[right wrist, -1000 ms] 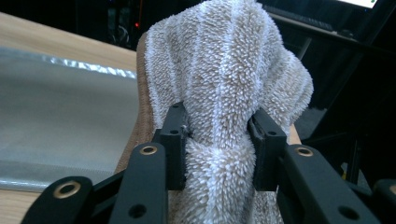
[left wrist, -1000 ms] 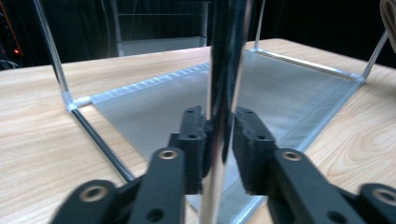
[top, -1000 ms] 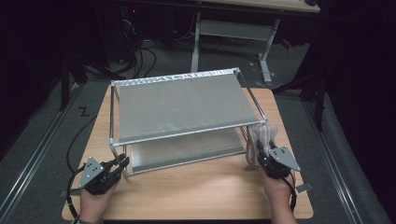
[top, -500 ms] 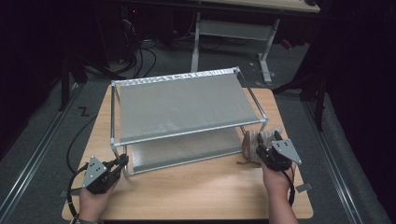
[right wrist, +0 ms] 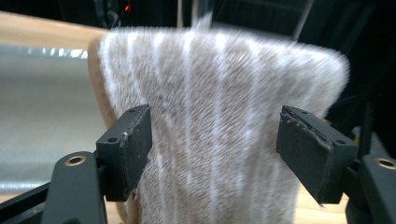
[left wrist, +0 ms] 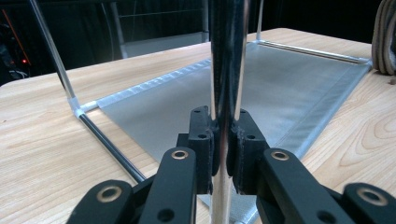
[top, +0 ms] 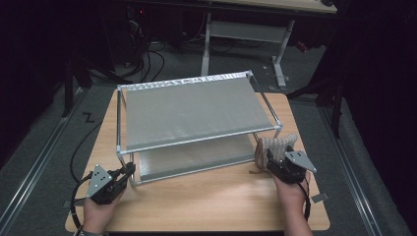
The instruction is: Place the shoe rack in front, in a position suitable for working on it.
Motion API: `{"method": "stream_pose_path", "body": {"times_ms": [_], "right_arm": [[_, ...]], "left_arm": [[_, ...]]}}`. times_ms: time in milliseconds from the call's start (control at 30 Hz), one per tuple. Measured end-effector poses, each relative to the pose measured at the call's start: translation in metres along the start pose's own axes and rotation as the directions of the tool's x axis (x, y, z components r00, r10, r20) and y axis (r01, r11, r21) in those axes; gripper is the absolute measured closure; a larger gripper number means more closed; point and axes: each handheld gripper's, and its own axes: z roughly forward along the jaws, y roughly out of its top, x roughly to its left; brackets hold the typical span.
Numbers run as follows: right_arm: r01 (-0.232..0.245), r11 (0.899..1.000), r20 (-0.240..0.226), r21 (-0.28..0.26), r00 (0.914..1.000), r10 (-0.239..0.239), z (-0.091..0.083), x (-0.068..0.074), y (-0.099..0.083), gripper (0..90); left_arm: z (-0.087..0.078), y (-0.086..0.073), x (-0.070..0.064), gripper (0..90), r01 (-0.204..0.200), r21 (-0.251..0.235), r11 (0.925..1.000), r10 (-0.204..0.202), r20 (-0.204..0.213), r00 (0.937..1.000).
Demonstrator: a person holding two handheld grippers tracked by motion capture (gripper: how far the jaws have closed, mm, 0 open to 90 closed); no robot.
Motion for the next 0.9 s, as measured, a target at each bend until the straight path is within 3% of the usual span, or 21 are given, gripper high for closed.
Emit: {"method": "stream_pose_path", "body": {"times_ms": [133, 300, 533, 767, 900], "right_arm": [[0.018, 1.0, -0.03, 0.005, 0.9994, -0.017, 0.007, 0.002, 0.0, 36.9], [0.011, 1.0, -0.067, 0.015, 0.9977, -0.01, 0.015, 0.0, -0.001, 42.5], [0.009, 1.0, -0.062, -0.008, 0.998, -0.01, 0.019, -0.002, -0.001, 56.8], [0.021, 0.999, -0.05, -0.024, 0.9985, -0.022, 0.015, -0.001, 0.002, 62.2], [0.025, 0.997, -0.038, -0.071, 0.9989, -0.028, 0.008, 0.0, 0.006, 64.9]], "left_arm": [[0.0, 0.0, 0.0, 80.4, -0.004, -0.002, 1.0, 0.004, 0.004, 1.0], [0.001, 0.001, -0.001, 80.3, -0.013, 0.002, 0.9999, 0.013, 0.012, 0.9998], [0.001, 0.0, 0.0, 80.2, -0.024, 0.0, 0.9997, 0.024, 0.014, 0.9996], [0.001, 0.0, 0.0, 80.1, -0.028, 0.001, 0.9996, 0.028, 0.015, 0.9995], [0.001, 0.0, 0.0, 80.1, -0.027, 0.001, 0.9996, 0.027, 0.014, 0.9995]]}}
